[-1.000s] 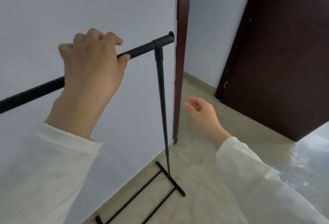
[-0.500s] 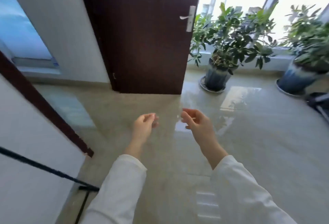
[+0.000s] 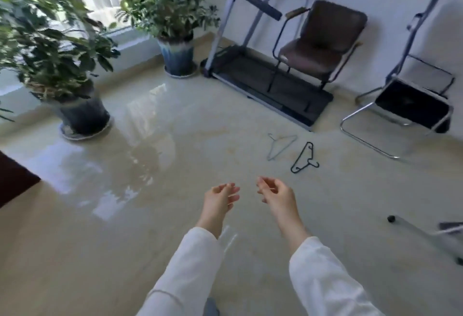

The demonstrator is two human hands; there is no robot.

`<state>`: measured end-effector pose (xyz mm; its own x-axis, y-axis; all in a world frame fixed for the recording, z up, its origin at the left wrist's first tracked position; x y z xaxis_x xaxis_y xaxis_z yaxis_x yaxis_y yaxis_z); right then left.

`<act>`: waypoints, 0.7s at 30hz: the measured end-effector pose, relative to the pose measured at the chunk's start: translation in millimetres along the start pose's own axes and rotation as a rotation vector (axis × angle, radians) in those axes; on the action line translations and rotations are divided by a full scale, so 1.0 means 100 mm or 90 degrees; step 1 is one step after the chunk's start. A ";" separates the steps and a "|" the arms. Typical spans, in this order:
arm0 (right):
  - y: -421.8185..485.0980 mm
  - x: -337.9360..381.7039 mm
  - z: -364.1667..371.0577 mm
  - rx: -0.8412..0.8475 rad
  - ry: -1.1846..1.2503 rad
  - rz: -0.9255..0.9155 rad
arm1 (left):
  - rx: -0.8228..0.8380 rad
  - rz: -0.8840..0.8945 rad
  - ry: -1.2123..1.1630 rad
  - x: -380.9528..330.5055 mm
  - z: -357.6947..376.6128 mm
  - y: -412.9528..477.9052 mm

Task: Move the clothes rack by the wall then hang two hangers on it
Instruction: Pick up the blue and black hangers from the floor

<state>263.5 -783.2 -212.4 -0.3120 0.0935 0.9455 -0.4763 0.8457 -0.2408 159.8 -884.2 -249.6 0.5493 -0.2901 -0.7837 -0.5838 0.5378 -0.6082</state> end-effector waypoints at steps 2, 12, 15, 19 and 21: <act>0.21 -0.10 -0.42 -0.073 0.005 0.019 | 0.050 -0.007 0.047 -0.04 0.49 0.19; 1.81 -0.18 -1.50 -0.241 0.077 0.095 | 0.179 -0.026 0.159 -0.63 2.17 1.58; 2.45 -0.09 -1.64 -0.262 0.089 0.116 | 0.184 -0.046 0.179 -0.95 2.49 2.12; 3.28 0.01 -1.87 -0.284 0.119 0.134 | 0.191 -0.043 0.211 -1.36 3.02 2.83; 3.57 -0.01 -2.01 -0.300 0.126 0.144 | 0.200 -0.053 0.229 -1.46 3.29 3.07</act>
<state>259.3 -375.5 -255.1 -0.1821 0.3588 0.9155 0.0174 0.9321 -0.3618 96.9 -416.3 -280.6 0.3128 -0.5674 -0.7617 -0.3070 0.6985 -0.6464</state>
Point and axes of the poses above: each hand's wrist, its own y-axis towards the middle knuckle, its own z-axis out of the palm, x = y × z, the point moved 7 cm from there along y, towards the middle knuckle, and after that the axes turned 1 degree about -z, right-handed, at the moved point
